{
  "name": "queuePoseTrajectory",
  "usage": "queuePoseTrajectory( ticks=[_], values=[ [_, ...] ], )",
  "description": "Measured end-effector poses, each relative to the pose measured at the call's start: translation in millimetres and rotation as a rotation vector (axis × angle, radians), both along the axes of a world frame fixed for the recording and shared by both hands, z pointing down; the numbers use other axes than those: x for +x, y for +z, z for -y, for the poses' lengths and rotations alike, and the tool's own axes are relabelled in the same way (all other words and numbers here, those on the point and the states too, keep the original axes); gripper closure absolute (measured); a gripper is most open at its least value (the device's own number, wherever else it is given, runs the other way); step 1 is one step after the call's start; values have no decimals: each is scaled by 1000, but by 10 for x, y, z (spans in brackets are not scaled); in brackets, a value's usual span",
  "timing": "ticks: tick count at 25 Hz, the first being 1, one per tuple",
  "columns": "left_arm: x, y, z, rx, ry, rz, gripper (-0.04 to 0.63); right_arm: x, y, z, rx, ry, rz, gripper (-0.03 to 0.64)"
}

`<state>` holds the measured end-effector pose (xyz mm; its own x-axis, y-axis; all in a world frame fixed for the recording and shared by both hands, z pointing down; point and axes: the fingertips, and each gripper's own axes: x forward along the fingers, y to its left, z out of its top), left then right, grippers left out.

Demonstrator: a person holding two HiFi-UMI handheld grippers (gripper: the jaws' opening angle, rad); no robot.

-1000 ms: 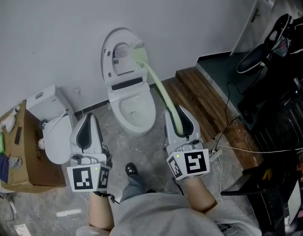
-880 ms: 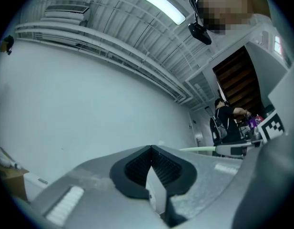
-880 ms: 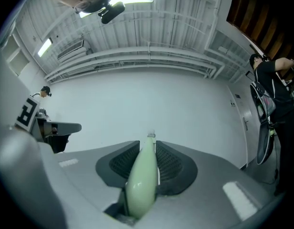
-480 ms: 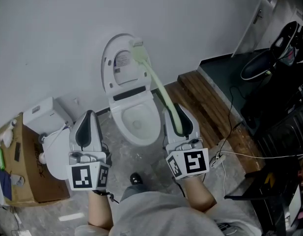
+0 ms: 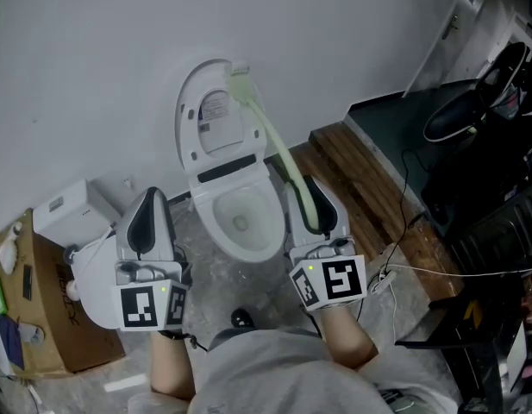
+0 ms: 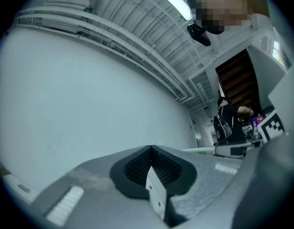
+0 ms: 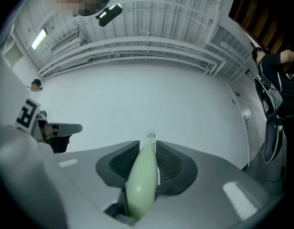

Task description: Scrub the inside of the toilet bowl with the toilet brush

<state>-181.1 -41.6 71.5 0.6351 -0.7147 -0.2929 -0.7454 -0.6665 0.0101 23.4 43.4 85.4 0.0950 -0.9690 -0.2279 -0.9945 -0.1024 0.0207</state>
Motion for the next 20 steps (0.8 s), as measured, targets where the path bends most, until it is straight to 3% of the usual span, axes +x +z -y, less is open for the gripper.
queuePoseTrajectory(
  ticks=[11,20],
  values=[
    [-43,185,400,-35,16,19,592,-31,272,401,-61,7,27,512],
    [19,518,733,-110,5,40,592,36,983,741,-235,-18,98,512]
  ],
)
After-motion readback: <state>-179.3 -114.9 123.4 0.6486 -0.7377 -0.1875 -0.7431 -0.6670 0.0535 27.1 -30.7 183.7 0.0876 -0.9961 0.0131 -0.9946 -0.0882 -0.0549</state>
